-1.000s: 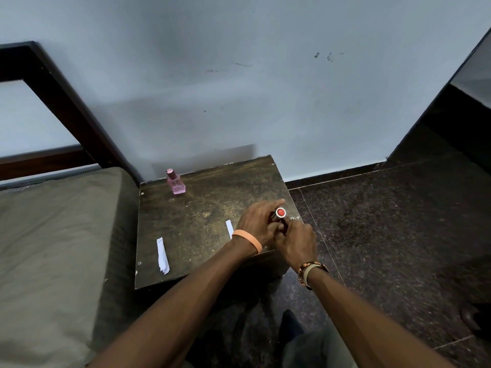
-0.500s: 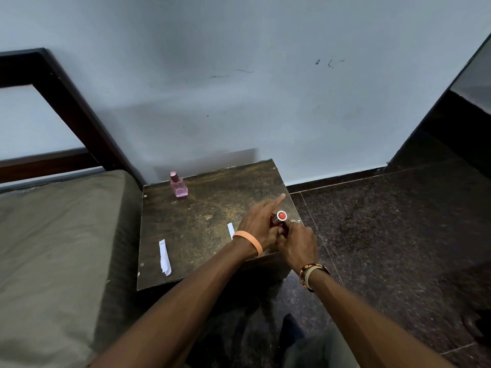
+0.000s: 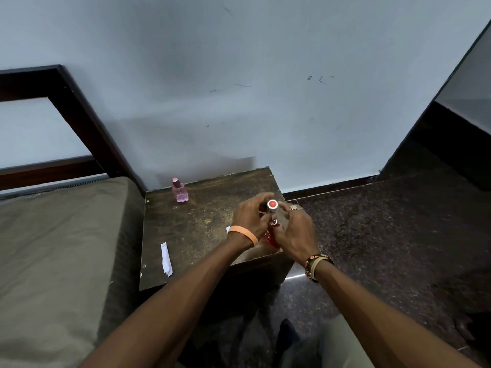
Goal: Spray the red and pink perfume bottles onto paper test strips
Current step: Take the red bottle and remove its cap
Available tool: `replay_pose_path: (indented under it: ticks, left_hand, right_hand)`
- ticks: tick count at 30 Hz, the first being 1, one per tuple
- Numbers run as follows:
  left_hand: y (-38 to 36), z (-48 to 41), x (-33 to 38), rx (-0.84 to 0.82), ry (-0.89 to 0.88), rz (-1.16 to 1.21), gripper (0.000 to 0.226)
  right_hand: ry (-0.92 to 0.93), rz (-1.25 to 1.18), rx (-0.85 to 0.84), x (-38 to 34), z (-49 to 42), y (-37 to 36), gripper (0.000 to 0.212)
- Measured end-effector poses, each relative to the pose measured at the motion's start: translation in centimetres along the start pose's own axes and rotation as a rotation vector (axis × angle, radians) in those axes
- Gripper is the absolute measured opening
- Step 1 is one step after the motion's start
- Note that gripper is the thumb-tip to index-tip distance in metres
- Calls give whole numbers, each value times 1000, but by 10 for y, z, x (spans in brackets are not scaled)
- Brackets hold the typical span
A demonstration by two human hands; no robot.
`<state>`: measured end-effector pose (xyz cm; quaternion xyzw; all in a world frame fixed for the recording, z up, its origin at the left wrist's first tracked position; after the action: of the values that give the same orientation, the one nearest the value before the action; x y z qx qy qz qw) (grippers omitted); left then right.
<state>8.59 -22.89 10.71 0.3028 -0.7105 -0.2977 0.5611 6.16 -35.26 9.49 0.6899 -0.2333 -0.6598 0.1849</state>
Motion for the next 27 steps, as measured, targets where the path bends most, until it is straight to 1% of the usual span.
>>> replay_pose_path:
  ticks: [2, 5, 7, 10, 13, 16, 18, 20, 22, 27]
  left_hand:
    - [17, 0, 6, 32, -3, 31, 44]
    - [47, -2, 16, 109, -19, 28, 36]
    - [71, -2, 18, 145, -17, 31, 35]
    - [109, -1, 11, 185, -14, -7, 37]
    - [139, 5, -11, 163, 2, -76, 43]
    - [159, 15, -44, 166, 64, -117, 48]
    - [166, 23, -68, 166, 135, -91, 50]
    - [169, 33, -96, 177, 205, -75, 40]
    - [166, 43, -126, 172, 266, -73, 29]
    - [140, 68, -197, 121, 430, -3, 24]
  right_hand:
    - [66, -61, 29, -22, -1, 10, 41]
    - [145, -160, 29, -58, -3, 19, 40]
    - [166, -217, 21, -81, -5, 19, 38]
    - [174, -271, -50, -112, -7, 11, 34]
    - [189, -325, -132, -138, -7, -8, 32]
    - [179, -362, -250, -159, -6, -42, 33]
    - [138, -375, -296, -166, -6, -68, 38]
    - [98, -382, -333, -168, -6, -98, 40]
    - [75, -356, -372, -163, -4, -130, 35]
    - [-36, -286, -482, -133, 0, -204, 29]
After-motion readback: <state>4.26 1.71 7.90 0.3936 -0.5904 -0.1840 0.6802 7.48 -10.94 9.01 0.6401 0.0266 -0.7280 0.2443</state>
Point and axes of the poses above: each hand's wrist, its own z-axis away from the middle knuckle, its own y-axis out of the back of the hand, x = y × z, the point moved 3 cm from there along -z, towards the middle knuckle, and after that the axes turned 12 degrees about -z, right-handed, at the moved point
